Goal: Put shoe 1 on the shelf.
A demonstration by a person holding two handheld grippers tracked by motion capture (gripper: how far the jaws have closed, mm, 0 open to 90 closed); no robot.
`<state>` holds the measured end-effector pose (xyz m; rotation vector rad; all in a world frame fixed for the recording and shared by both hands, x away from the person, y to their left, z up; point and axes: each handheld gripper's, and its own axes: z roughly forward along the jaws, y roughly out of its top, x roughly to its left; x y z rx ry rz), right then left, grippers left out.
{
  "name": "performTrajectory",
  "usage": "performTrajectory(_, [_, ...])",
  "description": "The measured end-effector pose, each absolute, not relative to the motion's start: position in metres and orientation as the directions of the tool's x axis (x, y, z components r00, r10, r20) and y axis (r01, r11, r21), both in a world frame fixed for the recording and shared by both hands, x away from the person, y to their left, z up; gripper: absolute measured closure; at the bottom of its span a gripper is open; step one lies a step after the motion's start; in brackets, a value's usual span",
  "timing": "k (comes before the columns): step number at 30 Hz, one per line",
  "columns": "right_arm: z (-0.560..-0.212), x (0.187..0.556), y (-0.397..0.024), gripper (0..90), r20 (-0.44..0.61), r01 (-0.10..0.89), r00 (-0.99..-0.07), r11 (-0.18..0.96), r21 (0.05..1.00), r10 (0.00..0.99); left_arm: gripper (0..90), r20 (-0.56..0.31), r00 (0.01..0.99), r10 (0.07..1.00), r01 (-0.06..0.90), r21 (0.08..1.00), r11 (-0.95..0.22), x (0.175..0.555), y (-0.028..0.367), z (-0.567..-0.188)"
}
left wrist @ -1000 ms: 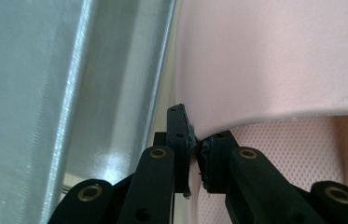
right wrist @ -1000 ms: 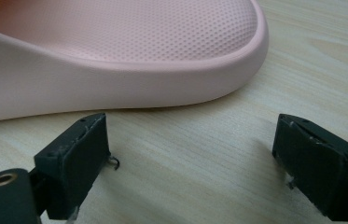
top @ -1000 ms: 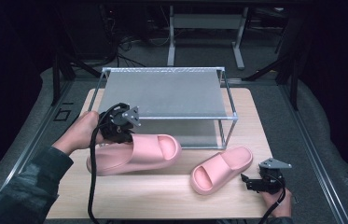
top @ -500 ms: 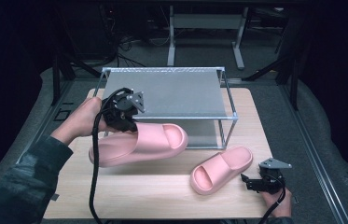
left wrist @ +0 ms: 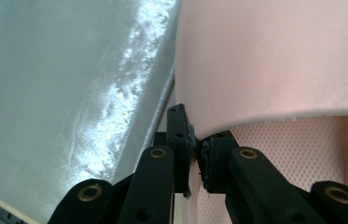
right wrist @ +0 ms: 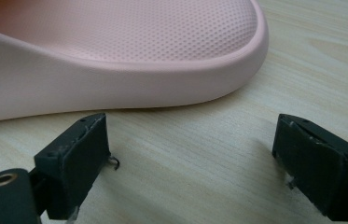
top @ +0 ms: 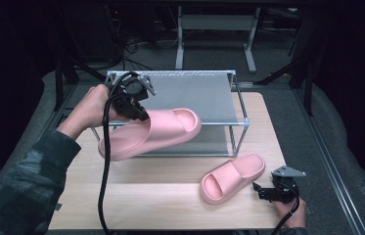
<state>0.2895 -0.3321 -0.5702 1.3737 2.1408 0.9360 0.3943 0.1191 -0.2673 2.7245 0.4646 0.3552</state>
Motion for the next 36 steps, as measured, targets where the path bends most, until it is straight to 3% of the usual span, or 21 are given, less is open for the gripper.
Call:
performTrajectory(14, [-0.57, 0.29, -0.332, 10.4, 0.004, 0.619, -0.419, 0.282, 0.733, 0.908, 83.6, 0.167, 0.771, 0.614, 0.512, 0.411, -0.754, 0.43, 0.114, -0.253])
performTrajectory(36, [-0.57, 0.29, -0.332, 10.5, 0.0, 0.622, -0.417, 0.285, 0.729, 0.909, 83.7, 0.194, 0.546, 0.815, 0.73, 0.369, -0.576, 0.478, 0.089, -0.25])
